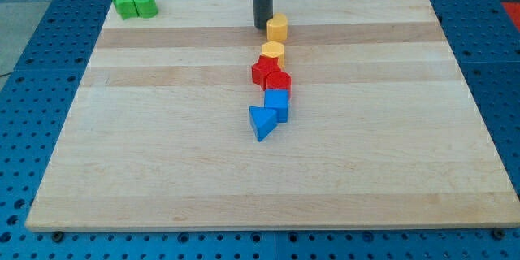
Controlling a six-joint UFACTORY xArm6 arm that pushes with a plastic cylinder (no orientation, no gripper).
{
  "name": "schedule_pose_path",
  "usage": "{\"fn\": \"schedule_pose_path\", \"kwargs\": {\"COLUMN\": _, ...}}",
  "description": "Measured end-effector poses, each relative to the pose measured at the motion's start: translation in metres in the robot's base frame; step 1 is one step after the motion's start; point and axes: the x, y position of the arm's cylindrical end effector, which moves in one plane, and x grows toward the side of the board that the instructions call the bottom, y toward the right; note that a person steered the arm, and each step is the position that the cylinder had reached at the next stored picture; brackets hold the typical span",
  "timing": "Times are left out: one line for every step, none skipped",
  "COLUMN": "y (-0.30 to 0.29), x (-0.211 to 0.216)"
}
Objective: Drag the heart into the hexagon
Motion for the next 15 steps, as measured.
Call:
{"fn": "schedule_pose_path", "kwargs": {"y": 0.003, "x": -0.023}}
{"fn": "schedule_pose_path", "kwargs": {"y": 0.043, "x": -0.036}}
{"fn": "schedule_pose_path", "kwargs": {"y": 0.058, "x": -0.023}}
{"fn": "schedule_pose_path", "kwargs": {"y": 0.045, "x": -0.005}}
{"fn": "schedule_pose_path", "kwargs": {"y": 0.043, "x": 0.008}}
{"fn": "schedule_pose_path", "kwargs": {"y": 0.043, "x": 0.018}}
{"fn": "schedule_pose_path", "kwargs": {"y": 0.043, "x": -0.004}}
{"fn": "schedule_pose_path", "kwargs": {"y": 0.033, "x": -0.026}}
{"fn": "schedule_pose_path", "kwargs": {"y": 0.007, "x": -0.025}}
{"fn": "schedule_pose_path", "kwargs": {"y": -0.011, "x": -0.018}}
{"fn": "schedule_pose_path", "kwargs": {"y": -0.011, "x": -0.003}}
{"fn": "schedule_pose_path", "kwargs": {"y": 0.002, "x": 0.002}}
{"fn": "schedule_pose_path", "kwargs": {"y": 0.007, "x": 0.002}}
{"fn": "schedule_pose_path", "kwargs": {"y": 0.012, "x": 0.010}}
{"fn": "schedule_pose_path", "kwargs": {"y": 0.012, "x": 0.016}}
